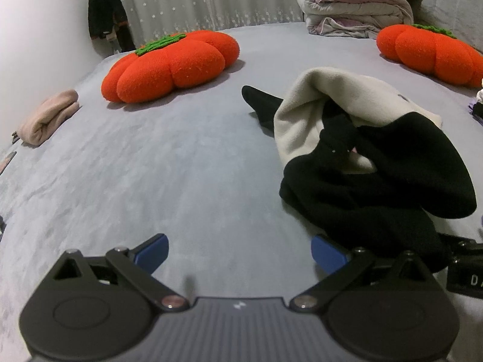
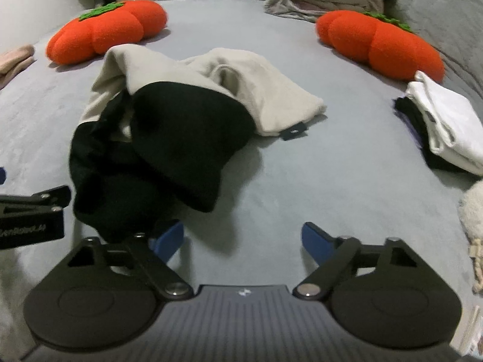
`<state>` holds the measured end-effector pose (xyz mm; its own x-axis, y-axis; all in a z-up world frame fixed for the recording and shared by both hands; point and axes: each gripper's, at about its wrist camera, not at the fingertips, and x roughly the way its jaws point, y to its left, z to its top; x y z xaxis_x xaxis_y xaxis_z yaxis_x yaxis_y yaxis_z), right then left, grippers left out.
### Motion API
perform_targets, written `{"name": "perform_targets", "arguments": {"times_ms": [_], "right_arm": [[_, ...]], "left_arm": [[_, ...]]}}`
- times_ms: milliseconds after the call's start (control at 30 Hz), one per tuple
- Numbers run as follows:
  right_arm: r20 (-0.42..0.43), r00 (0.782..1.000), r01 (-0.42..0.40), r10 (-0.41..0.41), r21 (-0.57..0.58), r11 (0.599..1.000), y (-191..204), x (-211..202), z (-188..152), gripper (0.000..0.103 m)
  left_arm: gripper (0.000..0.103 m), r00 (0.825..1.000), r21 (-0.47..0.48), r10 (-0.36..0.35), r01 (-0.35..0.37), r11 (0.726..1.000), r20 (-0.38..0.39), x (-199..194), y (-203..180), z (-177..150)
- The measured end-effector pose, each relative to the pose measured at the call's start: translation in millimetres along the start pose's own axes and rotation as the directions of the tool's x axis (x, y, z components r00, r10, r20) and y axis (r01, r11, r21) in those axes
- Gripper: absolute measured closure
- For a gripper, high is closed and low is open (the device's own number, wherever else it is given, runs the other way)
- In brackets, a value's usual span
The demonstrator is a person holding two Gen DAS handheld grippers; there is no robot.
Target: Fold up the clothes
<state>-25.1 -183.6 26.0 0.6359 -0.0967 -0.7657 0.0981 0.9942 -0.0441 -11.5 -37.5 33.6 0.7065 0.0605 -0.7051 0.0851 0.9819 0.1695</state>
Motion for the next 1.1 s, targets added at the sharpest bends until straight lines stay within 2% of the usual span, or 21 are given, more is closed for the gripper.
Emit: {"name": "perform_targets", "arguments": {"times_ms": [67, 133, 233, 267, 300, 333, 367, 633, 867, 933, 967, 1000, 1033, 1100], "right_arm": [[0.014, 1.0, -0.018, 0.018, -0.007, 1.0, 1.2, 0.5, -0.2, 0.034], [0.035, 0.999, -0.023, 0.024, -0.026, 0.999, 3.4, 0.5, 0.1, 0.037], [0.057, 0.998, -0.03, 0.034, -0.062, 0.998, 7.6, 2.2, 1.3, 0.055], [0.062, 0.997, -0.035, 0.04, -0.073, 0.997, 8.5, 3.5, 2.2, 0.069], [0.068, 0.997, -0.041, 0.046, -0.081, 0.996, 8.4, 4.8, 3.4, 0.093], [0.075, 0.996, -0.047, 0.053, -0.087, 0.995, 7.5, 5.2, 4.8, 0.102], [0.084, 0.995, -0.053, 0.06, -0.089, 0.995, 5.7, 4.8, 6.1, 0.103], [0.162, 0.98, -0.106, 0.118, -0.081, 0.991, -8.4, -11.4, 14.7, 0.103], [0.194, 0.974, -0.109, 0.119, -0.061, 0.992, -18.8, -17.6, 18.9, 0.103], [0.191, 0.974, -0.107, 0.118, -0.068, 0.992, -18.9, -16.4, 18.2, 0.086], [0.189, 0.975, -0.106, 0.118, -0.071, 0.992, -19.0, -15.7, 17.9, 0.071], [0.188, 0.975, -0.106, 0.118, -0.074, 0.992, -19.0, -15.1, 17.6, 0.049], [0.186, 0.976, -0.105, 0.118, -0.078, 0.991, -19.1, -14.5, 17.3, 0.044], [0.182, 0.976, -0.103, 0.117, -0.084, 0.991, -19.2, -13.2, 16.6, 0.043]], "left_arm": [[0.002, 1.0, 0.003, 0.0, 0.0, 1.0, 0.002, 0.7, 0.1, 0.9], [0.003, 1.0, 0.002, -0.003, 0.003, 1.0, 0.001, 1.6, 0.6, 1.5], [0.003, 1.0, 0.003, -0.005, 0.005, 1.0, 0.0, 2.6, 1.6, 1.9], [0.003, 1.0, 0.004, -0.005, 0.005, 1.0, 0.0, 2.8, 1.9, 1.9], [0.003, 1.0, 0.006, -0.005, 0.005, 1.0, -0.001, 3.2, 2.4, 1.6], [0.003, 1.0, 0.005, -0.007, 0.007, 1.0, -0.003, 3.3, 3.3, 1.3], [0.003, 1.0, 0.004, -0.01, 0.01, 1.0, -0.006, 3.6, 4.3, 1.3], [0.003, 0.998, -0.005, -0.065, 0.065, 0.998, -0.017, 5.0, 11.4, 1.1], [0.003, 0.992, 0.005, -0.119, 0.119, 0.993, 0.029, 4.2, 8.6, 4.1], [0.003, 0.991, 0.036, -0.127, 0.125, 0.991, 0.039, 5.8, 2.0, 3.4], [0.003, 0.991, 0.053, -0.126, 0.124, 0.991, 0.044, 6.3, -1.5, 2.3], [0.003, 0.991, 0.066, -0.126, 0.122, 0.99, 0.048, 7.1, -4.2, 1.6], [0.003, 0.991, 0.078, -0.126, 0.121, 0.99, 0.052, 8.0, -6.9, 0.9], [0.003, 0.987, 0.075, -0.15, 0.146, 0.986, 0.055, 9.4, -7.9, 1.5]]}}
